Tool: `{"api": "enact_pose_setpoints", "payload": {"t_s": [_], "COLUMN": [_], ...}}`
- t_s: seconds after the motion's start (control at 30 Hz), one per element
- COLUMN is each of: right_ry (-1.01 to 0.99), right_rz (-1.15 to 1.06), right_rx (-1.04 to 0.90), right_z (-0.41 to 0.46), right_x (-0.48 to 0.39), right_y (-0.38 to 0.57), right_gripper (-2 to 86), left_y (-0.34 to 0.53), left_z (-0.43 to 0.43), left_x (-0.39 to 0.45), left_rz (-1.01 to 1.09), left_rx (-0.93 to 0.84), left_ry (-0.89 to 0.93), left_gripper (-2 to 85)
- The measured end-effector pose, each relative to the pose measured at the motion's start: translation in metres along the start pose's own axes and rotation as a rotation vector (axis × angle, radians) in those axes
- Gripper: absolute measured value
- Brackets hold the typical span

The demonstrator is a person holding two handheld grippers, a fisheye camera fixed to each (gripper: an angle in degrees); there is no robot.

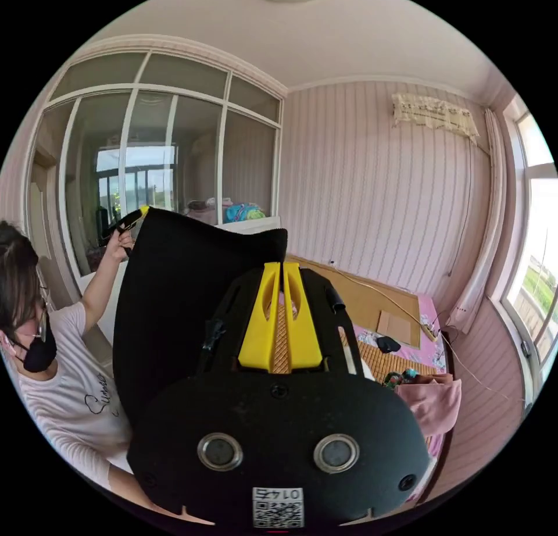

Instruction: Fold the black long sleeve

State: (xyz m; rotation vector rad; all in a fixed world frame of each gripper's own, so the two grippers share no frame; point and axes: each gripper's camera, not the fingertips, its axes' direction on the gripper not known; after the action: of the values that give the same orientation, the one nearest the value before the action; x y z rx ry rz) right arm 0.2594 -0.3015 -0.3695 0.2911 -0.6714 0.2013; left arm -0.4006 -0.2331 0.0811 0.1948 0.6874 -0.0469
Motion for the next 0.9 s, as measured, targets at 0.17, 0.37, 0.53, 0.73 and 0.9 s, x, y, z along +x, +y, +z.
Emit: {"api": "enact_pose_setpoints", "payload": {"t_s": [0.17,0.37,0.53,0.73,0.9], "right_ry": [0.027,0.055,0.054,0.014,-0.173], "right_rz": [0.151,-0.018,-0.07,0.051,0.374], "right_rx": [-0.028,0.2,0.034,-0.327,-0.593], "right_z": [0.081,0.038,0.118,0.285,0.387], "right_x": [0.069,0.073,0.11,0.173,0.222], "right_y": [-0.032,-0.094,-0.038,0.143,0.296], "right_gripper": [-0.1,0.0,0.1,0.2,0.3], "left_y": [0.007,-0.049,0.009,0.192,0.341], "left_z": [0.104,0.088,0.111,0.17,0.199], "left_x": [-0.036,-0.011,-0.04,-0.089,-0.127], "left_rz": [-0.046,0.069,0.059,-0.076,-0.385], "left_rx": [-0.188,0.027,-0.114,-0.514,-0.753], "left_ry": [-0.155,-0.134,-0.156,-0.192,-0.236], "left_gripper": [-1.0,-1.0,-1.0,-1.0,-1.0]}}
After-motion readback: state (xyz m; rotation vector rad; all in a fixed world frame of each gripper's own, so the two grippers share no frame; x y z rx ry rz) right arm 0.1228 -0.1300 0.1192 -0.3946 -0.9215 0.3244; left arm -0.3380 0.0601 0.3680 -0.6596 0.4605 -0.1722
